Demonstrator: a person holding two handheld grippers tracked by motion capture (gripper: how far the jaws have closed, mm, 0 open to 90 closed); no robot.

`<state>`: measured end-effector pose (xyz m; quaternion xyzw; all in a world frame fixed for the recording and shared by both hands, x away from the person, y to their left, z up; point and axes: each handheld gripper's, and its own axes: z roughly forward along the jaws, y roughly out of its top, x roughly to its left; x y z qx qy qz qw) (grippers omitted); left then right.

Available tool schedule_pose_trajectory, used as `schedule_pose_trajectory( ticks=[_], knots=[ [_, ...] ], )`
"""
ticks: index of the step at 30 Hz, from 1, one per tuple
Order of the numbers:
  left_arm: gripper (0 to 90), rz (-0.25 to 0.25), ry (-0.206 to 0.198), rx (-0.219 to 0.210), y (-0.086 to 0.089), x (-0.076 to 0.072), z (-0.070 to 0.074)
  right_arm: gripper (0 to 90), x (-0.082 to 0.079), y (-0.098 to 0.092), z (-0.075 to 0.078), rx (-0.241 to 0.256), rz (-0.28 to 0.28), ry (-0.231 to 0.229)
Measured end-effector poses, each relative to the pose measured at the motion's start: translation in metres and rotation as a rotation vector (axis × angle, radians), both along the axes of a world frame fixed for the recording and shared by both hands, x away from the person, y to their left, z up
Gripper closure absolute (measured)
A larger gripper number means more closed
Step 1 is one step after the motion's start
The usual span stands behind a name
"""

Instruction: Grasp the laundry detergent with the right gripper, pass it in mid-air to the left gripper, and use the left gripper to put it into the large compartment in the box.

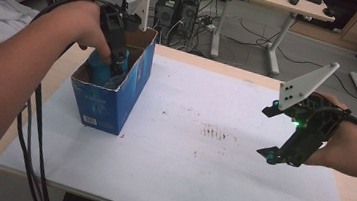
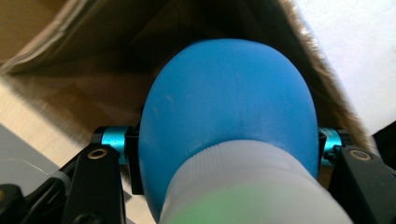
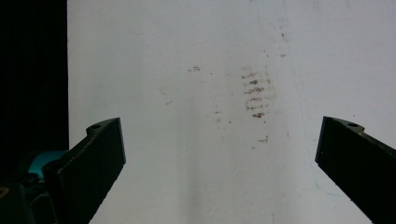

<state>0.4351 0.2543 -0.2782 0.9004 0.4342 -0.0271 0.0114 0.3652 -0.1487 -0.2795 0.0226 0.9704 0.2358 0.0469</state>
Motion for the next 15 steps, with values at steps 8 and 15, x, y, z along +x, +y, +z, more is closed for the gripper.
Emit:
schedule_pose_trajectory(
  ticks=[8,15],
  knots=[
    [39.3,-0.030,0.003,-0.019,0.004,0.000,-0.022,0.8,0.002,0.003,-0.006,-0.008,0.001,0.012],
    [39.2,-0.046,0.010,-0.026,0.006,0.002,-0.022,0.8,0.003,0.006,-0.011,-0.013,0.002,0.023]
  ],
)
